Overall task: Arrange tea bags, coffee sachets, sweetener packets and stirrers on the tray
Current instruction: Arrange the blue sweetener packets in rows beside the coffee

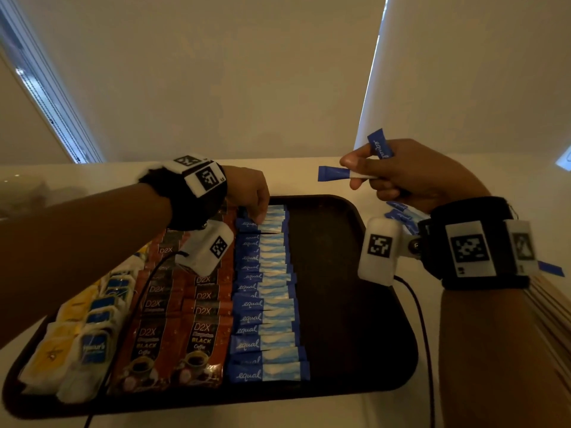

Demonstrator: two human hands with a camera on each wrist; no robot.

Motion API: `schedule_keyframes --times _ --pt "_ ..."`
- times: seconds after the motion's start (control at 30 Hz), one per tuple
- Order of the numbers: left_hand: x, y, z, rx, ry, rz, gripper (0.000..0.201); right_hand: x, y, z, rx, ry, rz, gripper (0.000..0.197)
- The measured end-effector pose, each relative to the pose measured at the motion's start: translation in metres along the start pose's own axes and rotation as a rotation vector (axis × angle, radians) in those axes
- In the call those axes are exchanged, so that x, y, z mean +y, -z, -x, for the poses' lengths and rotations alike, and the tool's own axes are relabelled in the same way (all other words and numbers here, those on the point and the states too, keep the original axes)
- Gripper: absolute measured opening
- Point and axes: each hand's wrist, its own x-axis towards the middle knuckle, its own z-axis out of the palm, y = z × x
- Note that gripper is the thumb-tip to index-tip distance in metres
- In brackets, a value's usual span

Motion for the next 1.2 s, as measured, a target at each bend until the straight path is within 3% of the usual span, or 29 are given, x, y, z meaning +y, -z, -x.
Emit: schedule_keyframes --times 0.4,0.5,0.57,0.63,0.73,0.83,0.9,1.07,1.2 --pt "-0.005 -0.006 -0.006 0.037 0.065 -0.042 0.008 0.000 -0.006 -0.002 -0.053 -0.004 0.016 0.020" --pt "-0.003 0.006 0.002 0.166 0.020 -0.028 0.009 -0.001 -0.010 -0.002 -0.078 0.000 0.034 0.016" --pt "0.001 0.016 0.009 0.325 -0.065 0.102 0.015 -0.001 -0.014 -0.002 -0.101 0.003 0.063 0.013" --pt "0.009 0.024 0.022 0.399 -0.141 0.354 0.026 -0.002 -0.018 -0.003 -0.122 0.000 0.105 0.009" --pt "0.023 0.027 0.039 0.265 -0.205 0.536 0.037 -0.002 -0.024 -0.005 -0.128 0.001 0.124 0.006" --pt "0.031 0.018 0.045 0.181 -0.271 0.497 0.039 -0.003 -0.030 -0.006 -0.144 0.010 0.112 0.008" --pt "0.031 0.014 0.046 0.201 -0.306 0.516 0.028 -0.003 -0.034 -0.007 -0.144 -0.001 0.111 0.011" --pt "0.024 0.010 0.050 0.415 -0.336 0.419 0.007 -0.001 -0.032 -0.010 -0.090 -0.067 0.021 0.024" --pt "0.021 0.001 0.056 0.538 -0.442 0.266 0.008 0.001 -0.030 -0.012 -0.056 -0.103 0.008 0.023"
